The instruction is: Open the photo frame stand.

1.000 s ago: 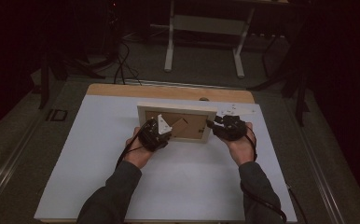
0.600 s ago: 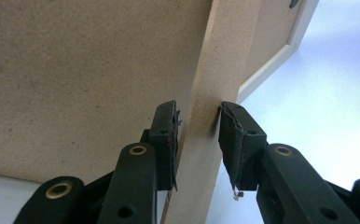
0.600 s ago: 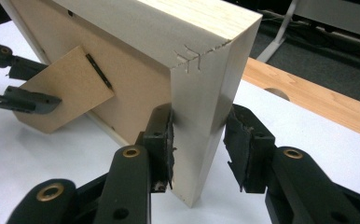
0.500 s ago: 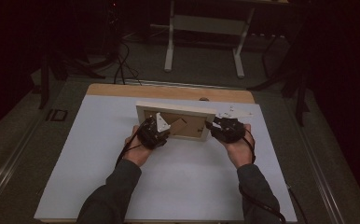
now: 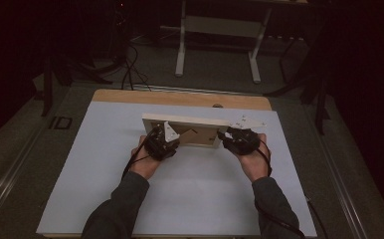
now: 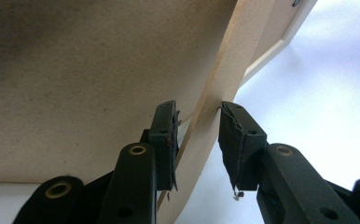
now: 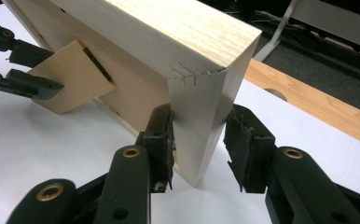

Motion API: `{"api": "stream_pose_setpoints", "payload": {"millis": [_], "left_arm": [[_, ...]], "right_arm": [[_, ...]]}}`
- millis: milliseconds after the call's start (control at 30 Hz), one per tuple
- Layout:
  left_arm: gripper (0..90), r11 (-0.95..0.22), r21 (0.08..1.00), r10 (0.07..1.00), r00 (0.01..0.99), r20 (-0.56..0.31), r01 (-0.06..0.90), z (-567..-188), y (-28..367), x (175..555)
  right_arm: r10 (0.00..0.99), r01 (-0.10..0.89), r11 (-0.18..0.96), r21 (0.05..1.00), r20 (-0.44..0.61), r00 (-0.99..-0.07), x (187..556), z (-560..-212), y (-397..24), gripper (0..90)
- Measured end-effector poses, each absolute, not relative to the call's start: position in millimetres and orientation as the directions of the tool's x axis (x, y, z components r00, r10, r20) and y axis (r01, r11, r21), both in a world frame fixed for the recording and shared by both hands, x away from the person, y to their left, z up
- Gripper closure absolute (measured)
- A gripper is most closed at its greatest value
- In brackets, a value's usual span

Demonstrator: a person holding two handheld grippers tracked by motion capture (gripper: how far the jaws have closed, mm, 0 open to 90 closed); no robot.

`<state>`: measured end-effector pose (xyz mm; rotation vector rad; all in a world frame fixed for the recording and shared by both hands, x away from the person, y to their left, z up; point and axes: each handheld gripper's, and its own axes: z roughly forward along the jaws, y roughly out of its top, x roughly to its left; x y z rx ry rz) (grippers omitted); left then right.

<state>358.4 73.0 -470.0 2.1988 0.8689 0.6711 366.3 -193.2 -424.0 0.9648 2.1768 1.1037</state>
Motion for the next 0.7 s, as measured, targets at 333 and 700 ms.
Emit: {"api": "stream_pose_setpoints", "payload": {"millis": [333,700], "left_arm": [[71.3,-0.545,0.763,0.690,0.704,0.172,0.348,-459.6,70.1,348.7],[71.3,-0.535,0.789,0.639,0.756,0.143,0.303,-452.4,58.7,329.6]], "right_arm": [[0.798,0.389,0.390,0.835,-0.096,-0.594,369.6,-423.1,-191.4,62.3],[0.804,0.392,0.390,0.833,-0.101,-0.586,363.2,-423.8,-190.2,62.3]]}}
